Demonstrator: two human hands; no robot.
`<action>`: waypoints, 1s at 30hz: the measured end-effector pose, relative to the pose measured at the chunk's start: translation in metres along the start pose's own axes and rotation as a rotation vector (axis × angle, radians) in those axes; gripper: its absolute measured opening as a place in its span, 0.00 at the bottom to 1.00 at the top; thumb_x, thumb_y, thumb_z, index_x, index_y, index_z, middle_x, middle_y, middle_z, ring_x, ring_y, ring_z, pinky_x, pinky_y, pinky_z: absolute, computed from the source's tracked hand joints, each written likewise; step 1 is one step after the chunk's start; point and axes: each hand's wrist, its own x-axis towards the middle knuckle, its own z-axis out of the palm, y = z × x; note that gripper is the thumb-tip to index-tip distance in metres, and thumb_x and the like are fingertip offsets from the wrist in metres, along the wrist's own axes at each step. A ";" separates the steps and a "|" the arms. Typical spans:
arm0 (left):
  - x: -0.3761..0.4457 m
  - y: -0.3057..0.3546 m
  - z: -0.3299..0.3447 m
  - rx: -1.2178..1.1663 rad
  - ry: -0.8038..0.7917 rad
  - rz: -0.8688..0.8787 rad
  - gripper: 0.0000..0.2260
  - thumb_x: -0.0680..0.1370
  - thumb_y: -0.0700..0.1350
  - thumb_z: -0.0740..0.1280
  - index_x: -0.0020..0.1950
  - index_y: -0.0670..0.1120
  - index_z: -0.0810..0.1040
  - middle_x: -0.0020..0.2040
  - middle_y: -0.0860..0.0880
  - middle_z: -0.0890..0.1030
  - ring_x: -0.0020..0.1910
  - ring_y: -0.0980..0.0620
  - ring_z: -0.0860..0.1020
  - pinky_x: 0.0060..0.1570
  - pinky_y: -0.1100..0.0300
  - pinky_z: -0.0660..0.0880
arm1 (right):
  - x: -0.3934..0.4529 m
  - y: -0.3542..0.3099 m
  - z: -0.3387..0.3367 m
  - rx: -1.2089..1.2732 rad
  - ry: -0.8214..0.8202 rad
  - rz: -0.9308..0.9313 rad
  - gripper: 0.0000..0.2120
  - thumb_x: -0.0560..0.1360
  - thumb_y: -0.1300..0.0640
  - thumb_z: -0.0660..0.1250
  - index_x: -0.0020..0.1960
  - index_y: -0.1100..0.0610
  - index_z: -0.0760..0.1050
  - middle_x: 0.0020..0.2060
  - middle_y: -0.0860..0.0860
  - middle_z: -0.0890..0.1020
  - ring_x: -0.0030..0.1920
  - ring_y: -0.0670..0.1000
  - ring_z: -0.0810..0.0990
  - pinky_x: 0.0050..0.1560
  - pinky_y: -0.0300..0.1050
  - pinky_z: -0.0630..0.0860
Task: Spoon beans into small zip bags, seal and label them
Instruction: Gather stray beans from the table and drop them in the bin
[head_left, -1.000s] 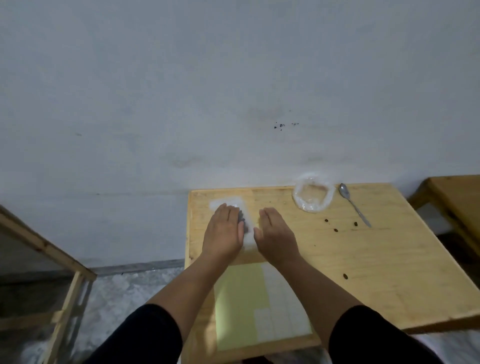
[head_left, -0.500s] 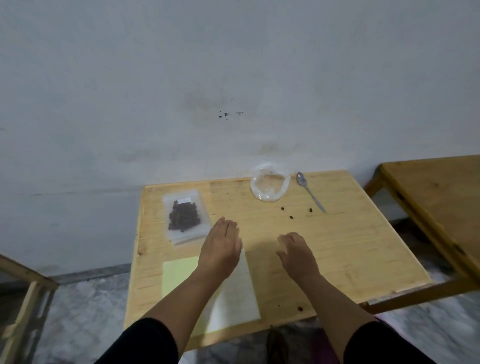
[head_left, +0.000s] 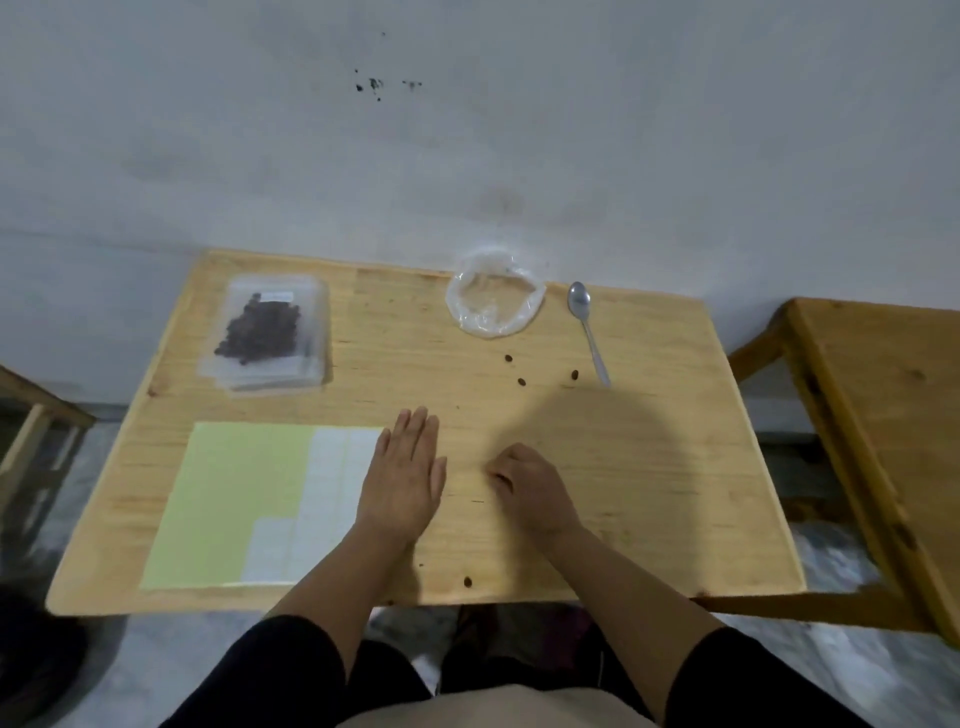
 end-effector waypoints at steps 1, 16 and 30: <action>0.000 0.002 0.001 -0.001 -0.003 -0.014 0.24 0.82 0.49 0.53 0.76 0.42 0.56 0.77 0.45 0.56 0.77 0.47 0.50 0.74 0.54 0.45 | 0.001 0.001 0.000 0.007 0.017 -0.019 0.09 0.75 0.62 0.64 0.51 0.65 0.81 0.48 0.59 0.80 0.50 0.57 0.77 0.52 0.45 0.72; 0.000 0.007 0.002 -0.009 -0.005 -0.039 0.29 0.79 0.53 0.44 0.73 0.38 0.63 0.75 0.40 0.62 0.75 0.42 0.57 0.73 0.46 0.53 | -0.005 0.009 0.002 -0.015 0.088 -0.187 0.05 0.69 0.70 0.68 0.45 0.67 0.80 0.40 0.60 0.81 0.43 0.58 0.80 0.43 0.50 0.79; -0.015 -0.003 0.001 0.072 -0.139 0.170 0.23 0.83 0.50 0.49 0.77 0.43 0.53 0.78 0.45 0.52 0.77 0.47 0.47 0.74 0.50 0.42 | -0.033 -0.015 0.007 0.738 0.231 0.734 0.07 0.71 0.61 0.66 0.41 0.52 0.82 0.39 0.47 0.83 0.39 0.44 0.77 0.37 0.31 0.75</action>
